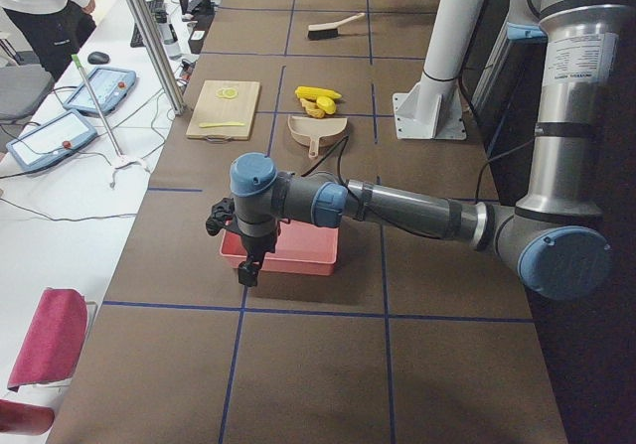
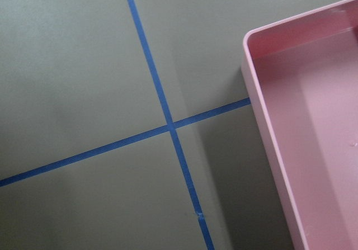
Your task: Sweep and dump trash into bin
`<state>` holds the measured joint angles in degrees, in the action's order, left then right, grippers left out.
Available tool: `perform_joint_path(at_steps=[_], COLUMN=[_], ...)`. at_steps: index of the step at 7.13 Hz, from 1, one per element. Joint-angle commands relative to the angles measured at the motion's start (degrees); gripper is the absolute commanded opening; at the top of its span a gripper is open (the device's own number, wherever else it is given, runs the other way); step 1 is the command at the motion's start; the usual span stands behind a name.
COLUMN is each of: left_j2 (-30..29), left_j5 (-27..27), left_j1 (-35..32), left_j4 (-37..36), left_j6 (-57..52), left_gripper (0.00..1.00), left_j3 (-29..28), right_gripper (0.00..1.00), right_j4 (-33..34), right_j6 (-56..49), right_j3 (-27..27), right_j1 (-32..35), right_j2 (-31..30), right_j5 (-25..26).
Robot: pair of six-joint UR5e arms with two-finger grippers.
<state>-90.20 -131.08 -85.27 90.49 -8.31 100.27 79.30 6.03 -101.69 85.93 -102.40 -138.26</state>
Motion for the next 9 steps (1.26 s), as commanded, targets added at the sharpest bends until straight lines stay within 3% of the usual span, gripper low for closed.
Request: perform_joint_path(at_steps=[1, 3, 5, 6, 9], left_j2=[0.4, -3.1, -9.4, -12.3, -19.1], left_j5=[-8.1, -7.8, -6.0, -5.5, 3.3], left_j1=[3.0, 12.4, 20.0, 25.5, 35.9], left_j4=[0.2, 0.3, 0.6, 3.2, 3.3], left_j6=[3.5, 3.8, 3.7, 3.8, 5.2], left_gripper=[1.0, 1.0, 0.96, 0.99, 1.0], left_j3=[1.1, 7.5, 8.0, 8.2, 8.8], right_gripper=[1.0, 1.0, 1.0, 1.0, 1.0], right_j4=[0.0, -2.3, -3.4, -3.4, -3.4], right_j6=[0.4, 0.7, 1.1, 1.9, 9.8], right_j3=[0.1, -0.3, -1.4, -1.9, -9.0], right_j1=[-0.4, -1.5, -4.1, -5.1, -13.2], right_j2=[0.0, 0.0, -0.1, -0.1, -1.0], right_j5=[-0.8, -1.0, -1.8, -1.9, -0.4])
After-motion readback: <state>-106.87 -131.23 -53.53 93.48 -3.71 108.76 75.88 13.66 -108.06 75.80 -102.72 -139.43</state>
